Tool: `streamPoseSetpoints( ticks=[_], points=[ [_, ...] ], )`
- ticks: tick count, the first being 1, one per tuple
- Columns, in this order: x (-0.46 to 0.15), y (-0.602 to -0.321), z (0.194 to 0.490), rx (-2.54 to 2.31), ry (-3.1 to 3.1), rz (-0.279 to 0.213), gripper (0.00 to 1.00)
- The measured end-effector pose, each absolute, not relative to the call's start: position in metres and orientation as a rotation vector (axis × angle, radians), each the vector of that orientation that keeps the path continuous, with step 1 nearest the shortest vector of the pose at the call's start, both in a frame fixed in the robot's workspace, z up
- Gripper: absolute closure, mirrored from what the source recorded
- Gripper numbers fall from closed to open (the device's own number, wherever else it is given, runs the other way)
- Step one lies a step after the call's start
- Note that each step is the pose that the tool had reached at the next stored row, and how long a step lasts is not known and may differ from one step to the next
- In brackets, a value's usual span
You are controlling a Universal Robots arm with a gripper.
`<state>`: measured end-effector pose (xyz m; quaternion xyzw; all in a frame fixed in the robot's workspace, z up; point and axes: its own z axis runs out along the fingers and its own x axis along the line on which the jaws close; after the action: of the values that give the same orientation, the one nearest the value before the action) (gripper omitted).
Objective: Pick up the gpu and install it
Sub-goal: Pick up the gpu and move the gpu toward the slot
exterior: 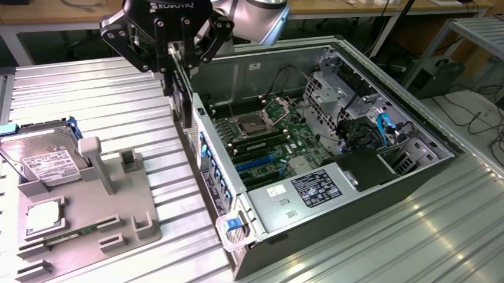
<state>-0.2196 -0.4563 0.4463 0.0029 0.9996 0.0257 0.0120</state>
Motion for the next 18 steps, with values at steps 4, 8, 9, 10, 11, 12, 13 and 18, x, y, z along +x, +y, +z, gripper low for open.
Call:
streamPoseSetpoints(
  ticks=[4,8,9,10,11,12,13,18],
  points=[
    [-0.213,-0.456,0.446,0.009,3.117,0.080,0.72],
    [-0.207,-0.456,0.446,0.009,3.117,0.080,0.72],
    [-0.206,-0.456,0.446,0.009,3.117,0.080,0.72],
    [-0.204,-0.456,0.446,0.009,3.117,0.080,0.72],
    [-0.203,-0.456,0.446,0.009,3.117,0.080,0.72],
    [-0.201,-0.456,0.446,0.009,3.117,0.080,0.72],
    [-0.199,-0.456,0.446,0.009,3.117,0.080,0.72],
    [-0.191,-0.456,0.446,0.009,3.117,0.080,0.72]
  ],
)
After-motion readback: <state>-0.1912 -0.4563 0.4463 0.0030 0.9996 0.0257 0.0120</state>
